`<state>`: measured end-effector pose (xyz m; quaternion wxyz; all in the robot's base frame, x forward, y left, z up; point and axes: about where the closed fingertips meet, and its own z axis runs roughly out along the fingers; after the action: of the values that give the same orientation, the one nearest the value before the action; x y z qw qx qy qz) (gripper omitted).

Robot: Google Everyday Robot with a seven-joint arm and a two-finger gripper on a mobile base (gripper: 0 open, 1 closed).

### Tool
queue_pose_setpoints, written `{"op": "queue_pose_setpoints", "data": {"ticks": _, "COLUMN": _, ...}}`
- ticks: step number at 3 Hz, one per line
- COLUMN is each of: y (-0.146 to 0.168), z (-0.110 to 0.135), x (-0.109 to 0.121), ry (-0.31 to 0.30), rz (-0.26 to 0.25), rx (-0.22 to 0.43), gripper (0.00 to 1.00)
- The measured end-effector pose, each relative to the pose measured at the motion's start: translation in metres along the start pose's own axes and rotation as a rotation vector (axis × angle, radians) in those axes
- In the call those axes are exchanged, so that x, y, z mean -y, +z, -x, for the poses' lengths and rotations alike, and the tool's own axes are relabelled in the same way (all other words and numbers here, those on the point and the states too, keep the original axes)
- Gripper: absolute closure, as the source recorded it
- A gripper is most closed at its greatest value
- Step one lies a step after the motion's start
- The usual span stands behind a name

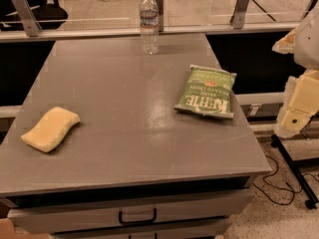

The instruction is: Move green jalapeno chip bag near sponge

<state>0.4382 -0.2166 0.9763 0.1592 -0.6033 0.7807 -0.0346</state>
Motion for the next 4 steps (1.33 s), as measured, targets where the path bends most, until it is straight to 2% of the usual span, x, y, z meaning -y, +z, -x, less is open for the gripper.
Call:
{"op": "queue_pose_setpoints", "data": {"ticks": 1, "y": 0.0, "z": 0.0, "x": 0.0, "ry": 0.0, "rz": 0.0, "rx": 0.0, "gripper": 0.0}}
{"op": "queue_pose_setpoints", "data": {"ticks": 2, "y": 0.019, "z": -0.002, "x": 0.017, "ry": 0.022, "rz": -0.002, "rx": 0.06, "gripper": 0.0}}
{"op": "queue_pose_setpoints", "data": {"ticks": 3, "y": 0.06, "z": -0.004, "x": 0.054, "ry": 0.103, "rz": 0.003, "rx": 0.16, "gripper": 0.0}}
{"op": "queue_pose_setpoints", "data": {"ticks": 4, "y": 0.1, "z": 0.001, "x": 0.081, "ry": 0.19, "rz": 0.017, "rx": 0.233, "gripper": 0.0}}
